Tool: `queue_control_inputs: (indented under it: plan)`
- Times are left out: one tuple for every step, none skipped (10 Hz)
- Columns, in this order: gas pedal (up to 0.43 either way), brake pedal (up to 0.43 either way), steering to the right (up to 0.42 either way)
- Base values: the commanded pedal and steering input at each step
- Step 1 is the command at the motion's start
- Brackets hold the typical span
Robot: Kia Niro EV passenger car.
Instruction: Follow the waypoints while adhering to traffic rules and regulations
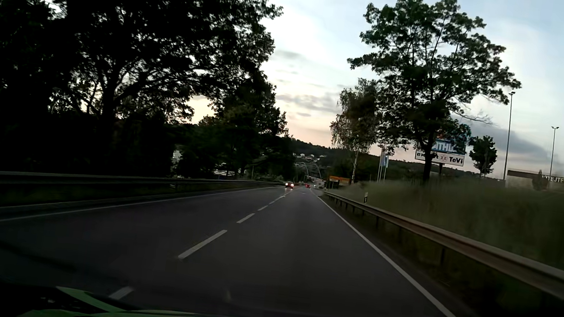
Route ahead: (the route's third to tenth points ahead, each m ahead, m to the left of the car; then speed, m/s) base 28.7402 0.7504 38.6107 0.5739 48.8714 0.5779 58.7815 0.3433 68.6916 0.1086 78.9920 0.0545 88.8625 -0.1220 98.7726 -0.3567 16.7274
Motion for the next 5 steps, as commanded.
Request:
queue_control_inputs:
  plan:
    - [0.0, 0.293, 0.003]
    - [0.0, 0.287, 0.003]
    - [0.0, 0.293, 0.002]
    - [0.0, 0.293, 0.003]
    - [0.0, 0.293, 0.002]
